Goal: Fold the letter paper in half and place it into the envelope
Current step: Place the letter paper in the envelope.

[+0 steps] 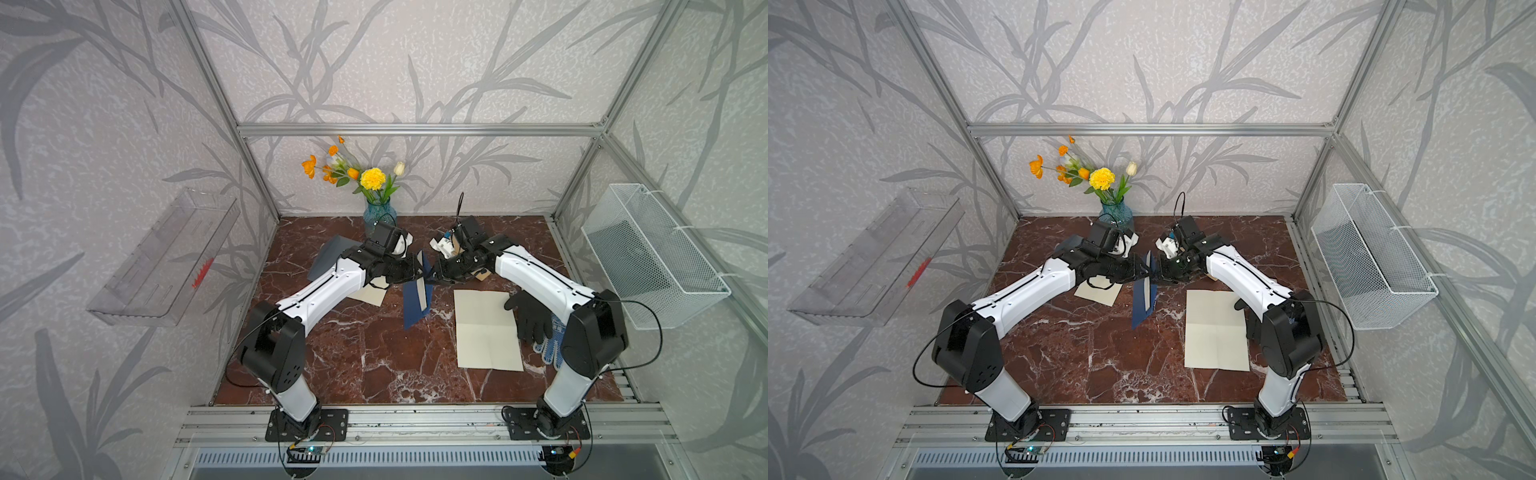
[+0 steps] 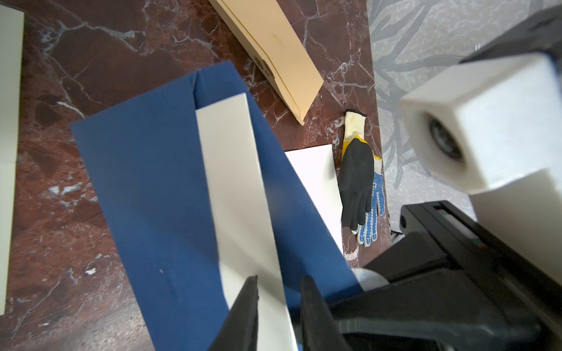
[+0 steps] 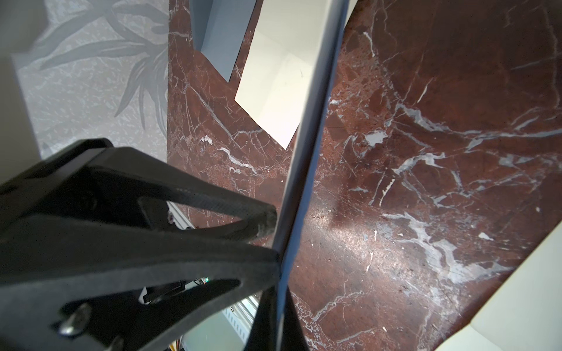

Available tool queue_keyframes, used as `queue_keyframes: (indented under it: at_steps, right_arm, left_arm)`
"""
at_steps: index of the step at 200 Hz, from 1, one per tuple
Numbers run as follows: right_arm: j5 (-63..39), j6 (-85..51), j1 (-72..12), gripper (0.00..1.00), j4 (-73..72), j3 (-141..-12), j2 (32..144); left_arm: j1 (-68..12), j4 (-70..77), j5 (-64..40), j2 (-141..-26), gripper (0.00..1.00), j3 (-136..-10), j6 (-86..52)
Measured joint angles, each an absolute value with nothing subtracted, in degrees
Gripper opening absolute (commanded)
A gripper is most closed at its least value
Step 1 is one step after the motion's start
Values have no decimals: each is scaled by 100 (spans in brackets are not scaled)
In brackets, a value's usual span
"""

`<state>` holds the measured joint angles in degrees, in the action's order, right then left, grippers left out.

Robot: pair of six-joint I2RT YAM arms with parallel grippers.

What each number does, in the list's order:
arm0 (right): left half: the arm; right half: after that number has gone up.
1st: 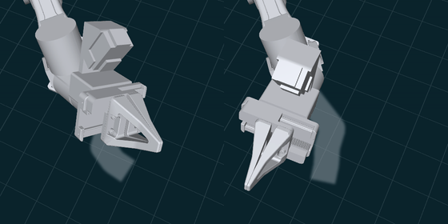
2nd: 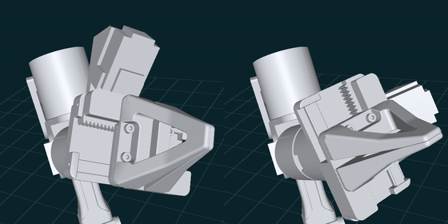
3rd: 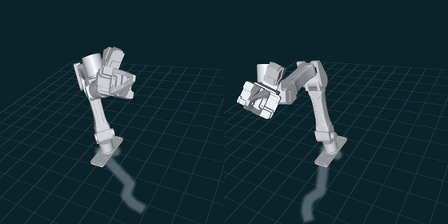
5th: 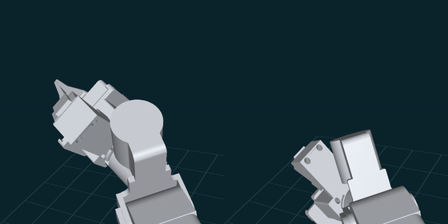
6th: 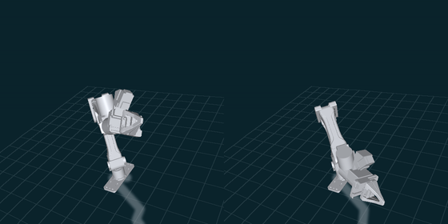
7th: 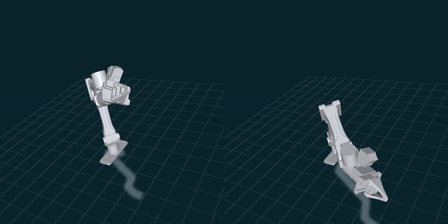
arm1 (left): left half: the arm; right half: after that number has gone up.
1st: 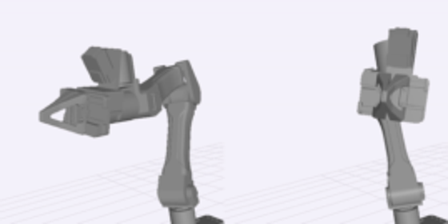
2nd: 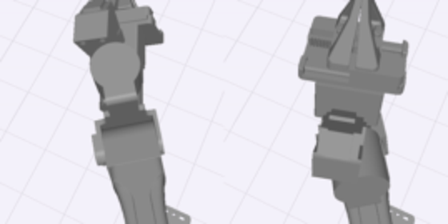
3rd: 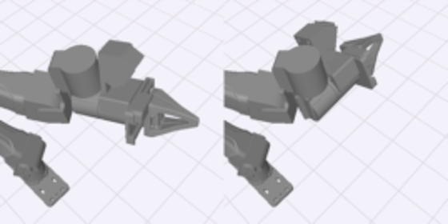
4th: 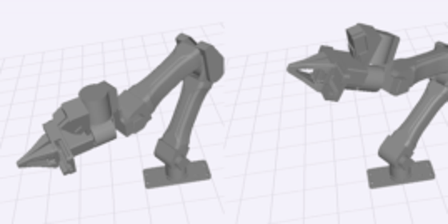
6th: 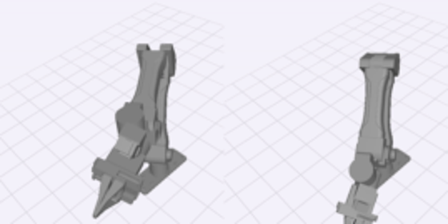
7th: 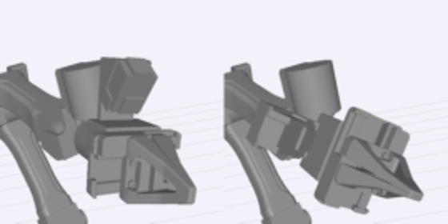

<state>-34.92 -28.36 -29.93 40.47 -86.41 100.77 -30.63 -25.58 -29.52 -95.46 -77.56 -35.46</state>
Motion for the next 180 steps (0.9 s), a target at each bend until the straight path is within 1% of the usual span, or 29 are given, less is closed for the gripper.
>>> queue_keyframes:
  at_steps: [5, 18, 31, 42, 49, 180]
  right_arm:
    - [-3494, -2834, -3000, 0, 4053, -8641, 10077]
    - [-3494, -2812, -3006, 0, 4058, -8641, 10075]
    - [-3492, -2786, -3006, 0, 4060, -8641, 10066]
    - [-3487, -2775, -3009, 0, 4062, -8641, 10066]
    - [-3487, -2770, -3013, 0, 4060, -8641, 10066]
    - [-3494, -2810, -3013, 0, 4069, -8641, 10057]
  left_arm:
    - [-3063, -2574, -2943, -9553, 23, -7760, -3546]
    - [-3063, -2609, -2932, -9577, 14, -7776, -3531]
    - [-3065, -2617, -2923, -9609, 11, -7793, -3505]
    - [-3065, -2622, -2921, -9631, 2, -7819, -3489]
    - [-3065, -2630, -2921, -9644, 0, -7841, -3465]
    - [-3144, -2550, -2980, -9723, 0, -7865, -3411]
